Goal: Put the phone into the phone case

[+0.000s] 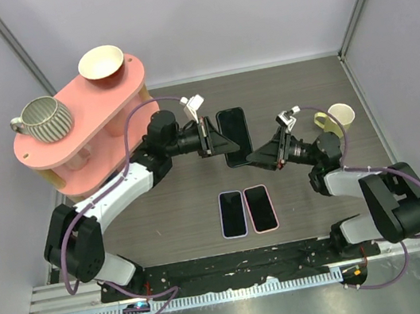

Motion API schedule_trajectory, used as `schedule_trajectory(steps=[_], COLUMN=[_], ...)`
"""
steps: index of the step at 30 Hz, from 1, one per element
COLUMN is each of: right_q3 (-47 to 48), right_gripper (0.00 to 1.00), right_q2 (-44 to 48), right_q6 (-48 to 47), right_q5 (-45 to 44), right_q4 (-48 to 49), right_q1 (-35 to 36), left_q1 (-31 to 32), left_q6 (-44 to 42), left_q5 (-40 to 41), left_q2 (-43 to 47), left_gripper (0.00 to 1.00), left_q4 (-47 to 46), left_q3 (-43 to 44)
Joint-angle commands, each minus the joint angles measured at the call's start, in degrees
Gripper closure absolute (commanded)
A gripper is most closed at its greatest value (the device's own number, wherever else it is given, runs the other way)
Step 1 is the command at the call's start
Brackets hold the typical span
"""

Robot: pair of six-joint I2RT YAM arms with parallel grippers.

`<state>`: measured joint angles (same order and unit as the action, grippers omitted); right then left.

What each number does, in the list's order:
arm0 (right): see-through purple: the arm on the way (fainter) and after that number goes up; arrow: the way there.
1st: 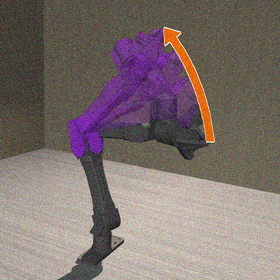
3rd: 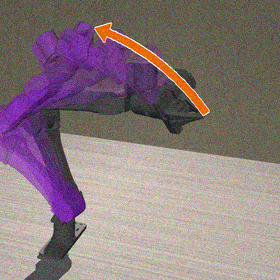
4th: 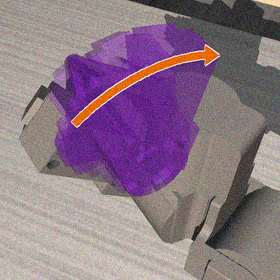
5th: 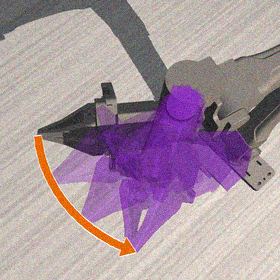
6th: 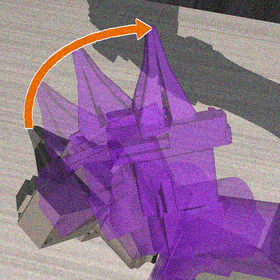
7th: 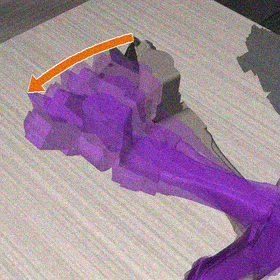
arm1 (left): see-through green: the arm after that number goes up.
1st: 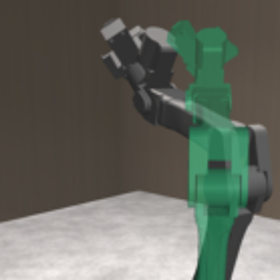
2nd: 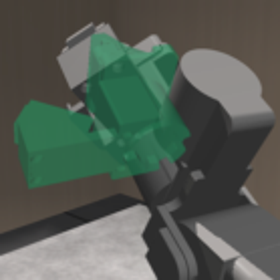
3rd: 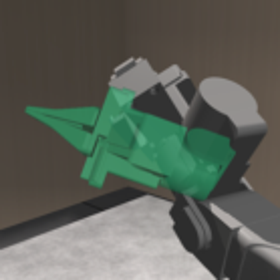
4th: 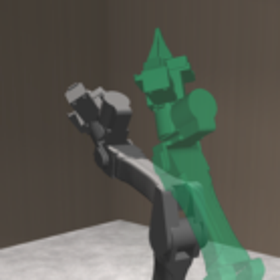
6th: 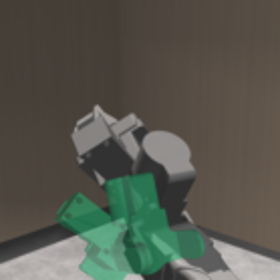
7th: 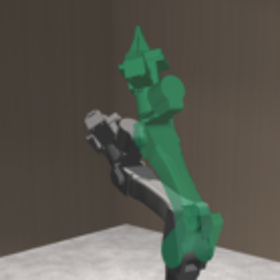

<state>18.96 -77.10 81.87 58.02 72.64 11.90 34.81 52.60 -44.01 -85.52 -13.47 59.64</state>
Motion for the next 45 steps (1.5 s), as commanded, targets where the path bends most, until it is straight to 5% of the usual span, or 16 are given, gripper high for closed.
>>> schedule_trajectory(steps=[1, 5, 12, 13, 17, 22, 27, 30, 35, 45], right_q3=[0.4, 0.0, -0.2, -0.2, 0.9, 5.6, 12.7, 15.7, 17.6, 18.3], right_gripper=[0.54, 0.94, 0.99, 0.98, 0.54, 0.18, 0.11, 0.09, 0.09, 0.09], right_q2=[0.5, 1.2, 3.1, 3.7, 7.9, 20.7, 30.0, 31.7, 31.3, 32.4], right_q6=[1.5, 1.2, -2.7, -4.1, -9.7, -25.3, -38.1, -41.3, -41.1, -41.5], right_q5=[-1.5, -2.9, -4.5, -4.8, -7.1, -13.8, -28.1, -32.1, -32.4, -33.1], right_q4=[18.9, 18.5, 12.9, 10.3, -2.0, -35.0, -66.8, -74.1, -76.3, -79.0], right_q1=[0.9, 0.8, 1.0, 1.0, 1.0, 1.0, 0.9, 1.0, 1.0, 1.0], left_q1=[0.0, 0.0, 0.1, 0.0, 0.0, -0.4, -2.6, -3.6, -4.3, -4.7], left_q6=[-0.4, -6.9, -12.0, -12.3, -13.5, -20.5, -22.1, -23.9, -24.3, -16.7], left_q5=[0.1, 2.8, 5.2, 5.5, 5.3, 9.9, 11.7, 12.1, 13.9, 4.5], left_q2=[3.0, 3.2, 2.6, 2.5, 2.8, 3.2, 7.0, 8.3, 8.1, 5.4], left_gripper=[1.00, 1.00, 1.00, 1.00, 1.00, 1.00, 1.00, 1.00, 1.00, 1.00], left_q4=[-3.4, 5.7, 13.2, 14.7, 17.1, 35.4, 45.3, 49.6, 52.1, 36.3], left_q3=[0.7, 2.8, 3.8, 3.9, 4.5, 7.0, 0.6, -2.9, -7.1, -17.0])
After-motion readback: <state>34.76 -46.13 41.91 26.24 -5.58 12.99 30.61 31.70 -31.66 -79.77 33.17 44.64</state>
